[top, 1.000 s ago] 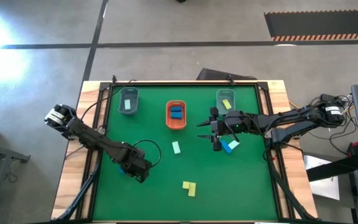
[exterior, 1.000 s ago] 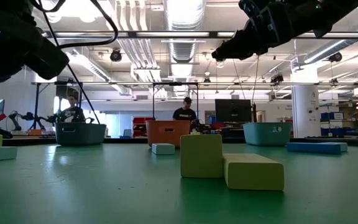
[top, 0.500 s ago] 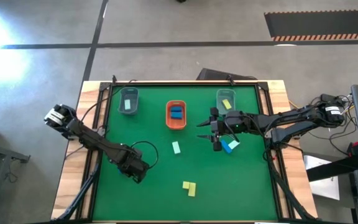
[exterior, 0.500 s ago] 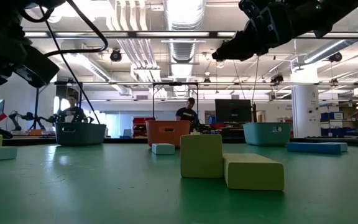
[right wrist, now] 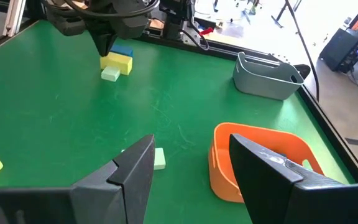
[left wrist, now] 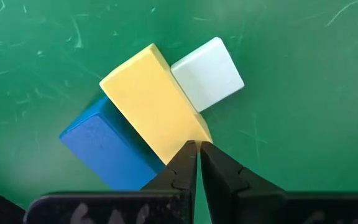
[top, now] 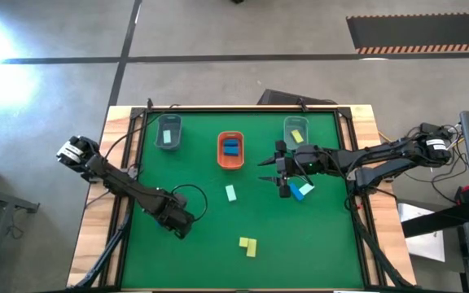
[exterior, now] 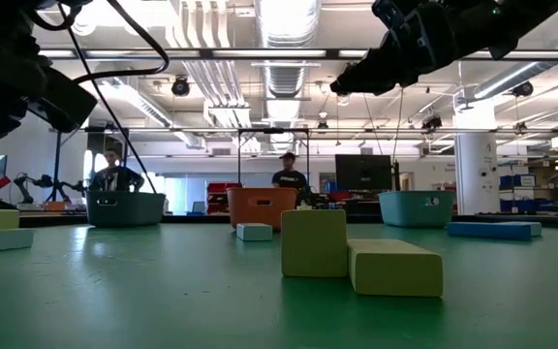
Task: Sort & place blocks by color
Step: Put the yellow wooden block into the green bin
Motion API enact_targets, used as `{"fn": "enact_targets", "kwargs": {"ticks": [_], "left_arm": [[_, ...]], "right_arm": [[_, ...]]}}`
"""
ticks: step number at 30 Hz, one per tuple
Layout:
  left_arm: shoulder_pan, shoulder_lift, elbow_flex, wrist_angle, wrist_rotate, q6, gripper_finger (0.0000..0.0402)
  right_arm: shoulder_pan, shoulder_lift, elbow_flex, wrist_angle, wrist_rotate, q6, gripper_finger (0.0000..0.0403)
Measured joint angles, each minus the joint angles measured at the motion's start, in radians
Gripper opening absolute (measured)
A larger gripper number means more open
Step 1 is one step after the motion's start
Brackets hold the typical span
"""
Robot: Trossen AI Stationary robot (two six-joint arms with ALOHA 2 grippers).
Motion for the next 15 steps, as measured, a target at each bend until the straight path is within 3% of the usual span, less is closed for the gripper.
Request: {"fn": "enact_targets", "kwargs": {"ticks": [15], "left_arm": [[0.001,0.006,-0.02,0.032,-0.146,0.008,0.0005]], "right_arm": [[0.0,0.0,0.0,0.003,0.001,0.002,0.0196]]}}
